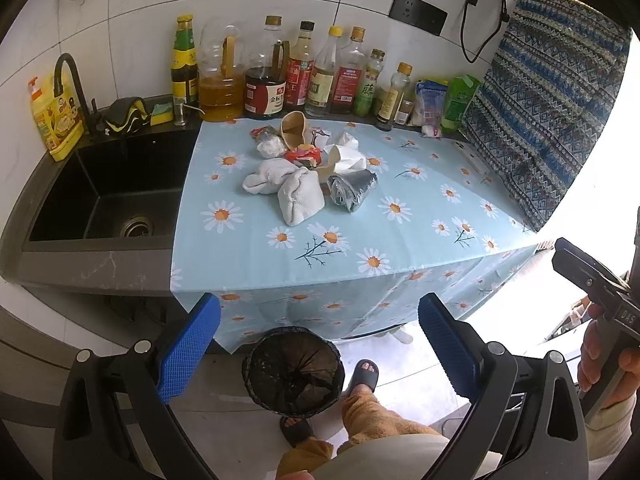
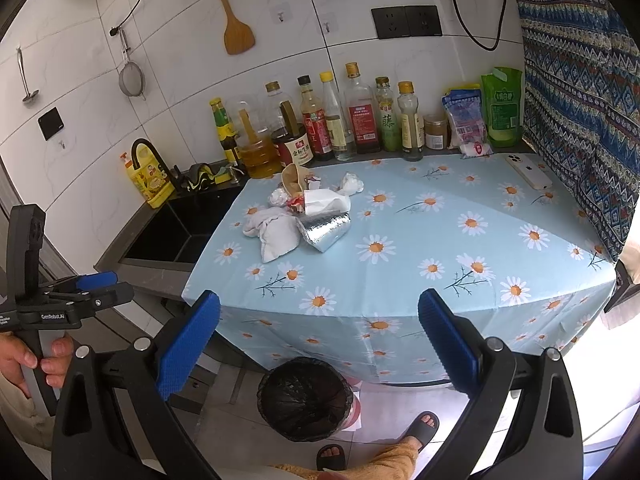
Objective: Collect trash
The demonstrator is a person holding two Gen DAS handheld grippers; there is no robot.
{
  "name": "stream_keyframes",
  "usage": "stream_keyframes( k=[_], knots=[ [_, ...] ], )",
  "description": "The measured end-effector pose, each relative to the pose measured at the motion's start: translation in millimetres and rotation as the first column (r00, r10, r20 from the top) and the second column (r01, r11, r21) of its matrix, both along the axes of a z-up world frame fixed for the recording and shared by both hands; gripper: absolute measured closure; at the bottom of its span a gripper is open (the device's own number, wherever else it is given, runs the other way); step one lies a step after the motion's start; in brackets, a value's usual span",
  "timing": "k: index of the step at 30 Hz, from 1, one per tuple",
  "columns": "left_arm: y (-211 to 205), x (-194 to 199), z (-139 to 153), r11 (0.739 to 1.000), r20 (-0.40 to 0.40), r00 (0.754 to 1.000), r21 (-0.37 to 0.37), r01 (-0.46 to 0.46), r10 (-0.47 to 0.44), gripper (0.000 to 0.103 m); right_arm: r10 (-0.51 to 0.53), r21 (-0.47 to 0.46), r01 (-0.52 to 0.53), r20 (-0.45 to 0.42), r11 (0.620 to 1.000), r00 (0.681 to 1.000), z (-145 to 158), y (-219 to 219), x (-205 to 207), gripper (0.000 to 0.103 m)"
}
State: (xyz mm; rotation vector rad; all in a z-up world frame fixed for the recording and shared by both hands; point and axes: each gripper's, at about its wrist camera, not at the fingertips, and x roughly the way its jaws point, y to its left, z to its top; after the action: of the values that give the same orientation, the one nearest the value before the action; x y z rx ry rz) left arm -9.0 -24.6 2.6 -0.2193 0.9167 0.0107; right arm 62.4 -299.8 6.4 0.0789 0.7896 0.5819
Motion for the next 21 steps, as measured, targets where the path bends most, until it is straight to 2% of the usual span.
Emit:
stream_keyframes(
  k=[21],
  knots=[
    [10, -5, 2, 1.0, 0.007, 1.0, -0.014, -0.004, 0.004, 0.007, 0.016, 0.012, -0.017, 0.017, 1.0, 1.0, 7, 9, -6, 0.005]
  ],
)
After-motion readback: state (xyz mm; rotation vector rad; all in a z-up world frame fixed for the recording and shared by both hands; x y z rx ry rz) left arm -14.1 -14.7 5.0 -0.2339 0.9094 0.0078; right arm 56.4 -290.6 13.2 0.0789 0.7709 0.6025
